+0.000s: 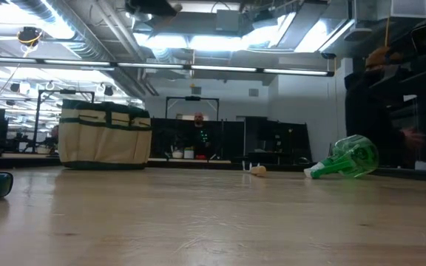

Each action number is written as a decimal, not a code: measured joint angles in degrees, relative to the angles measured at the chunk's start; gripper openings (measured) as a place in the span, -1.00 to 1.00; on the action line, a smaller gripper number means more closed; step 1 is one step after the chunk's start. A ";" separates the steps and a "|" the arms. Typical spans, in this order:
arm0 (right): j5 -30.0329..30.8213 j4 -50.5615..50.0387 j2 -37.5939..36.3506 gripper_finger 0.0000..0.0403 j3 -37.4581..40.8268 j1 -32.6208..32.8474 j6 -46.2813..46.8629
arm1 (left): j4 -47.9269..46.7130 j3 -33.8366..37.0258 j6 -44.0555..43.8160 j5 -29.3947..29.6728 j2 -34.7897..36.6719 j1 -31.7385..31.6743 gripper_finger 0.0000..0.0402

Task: Pick & Place Garden tools in Gardening bag
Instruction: Put the trowel into the gardening bag, then put the shear scissors into the gardening bag

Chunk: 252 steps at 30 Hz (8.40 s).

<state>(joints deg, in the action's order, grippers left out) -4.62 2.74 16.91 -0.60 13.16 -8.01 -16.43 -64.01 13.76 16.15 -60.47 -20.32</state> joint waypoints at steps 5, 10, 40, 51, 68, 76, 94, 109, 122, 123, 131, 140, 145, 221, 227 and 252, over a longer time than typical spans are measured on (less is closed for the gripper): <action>0.00 0.00 0.00 -0.04 0.00 0.01 0.00 | 0.02 0.00 -2.91 7.56 0.00 -1.97 -0.71; 0.00 0.00 -0.01 -0.04 0.00 0.00 0.00 | -0.09 0.00 -5.29 14.41 -0.16 -3.58 -0.71; -0.02 0.02 0.00 -0.04 0.00 -0.01 0.00 | 2.51 0.00 -3.55 14.91 -6.34 -3.63 -0.71; -0.02 0.01 0.00 -0.04 0.00 -0.01 0.00 | -2.08 0.00 -8.38 14.17 -6.77 -1.54 -0.71; -0.02 0.02 -0.02 -0.04 0.00 -0.01 0.00 | -5.56 0.00 -18.47 16.53 -11.13 -1.53 -0.71; -0.02 0.02 0.00 -0.04 0.00 -0.01 0.00 | -11.60 0.00 -17.80 24.12 -11.23 -2.41 -0.71; -0.02 0.02 -0.02 -0.04 0.00 -0.01 0.00 | -25.24 0.00 -20.64 15.88 -11.47 -8.51 -0.71; 0.00 0.02 -0.02 -0.04 0.00 -0.01 0.00 | -13.20 9.86 -17.55 10.26 -10.95 -9.11 -0.71; 0.00 0.02 -0.01 -0.04 0.00 -0.01 0.00 | -15.13 12.31 -19.93 12.39 -8.67 -9.09 -0.51; -0.01 0.02 -0.01 -0.04 0.00 0.01 0.00 | -15.18 12.31 -19.95 12.43 -8.63 -9.09 -0.47; -0.01 0.02 -0.01 -0.04 0.00 0.00 0.00 | -15.97 12.33 -20.10 12.05 -7.49 -8.95 -0.30; 0.00 0.01 -0.02 -0.04 0.00 -0.01 0.00 | -13.47 12.33 -20.62 1.43 0.05 -5.45 -0.24; 0.00 0.02 -0.02 -0.04 0.00 -0.01 0.00 | -13.31 12.33 -21.32 -8.62 2.90 -0.26 -0.26; 0.00 0.02 0.00 -0.04 0.00 0.01 0.00 | -16.77 12.31 -31.62 -11.66 -28.72 52.68 -0.29; -0.01 0.01 -0.01 -0.04 0.00 0.00 0.00 | -16.55 12.31 -31.61 -10.98 -32.43 52.92 -0.29; 0.00 0.01 -0.02 -0.04 0.00 -0.01 0.01 | -15.42 12.20 -32.53 -10.61 -37.90 53.29 -0.38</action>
<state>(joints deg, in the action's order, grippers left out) -4.62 2.75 16.88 -0.60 13.15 -8.00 -31.85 -51.81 -18.77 5.54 -98.37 32.97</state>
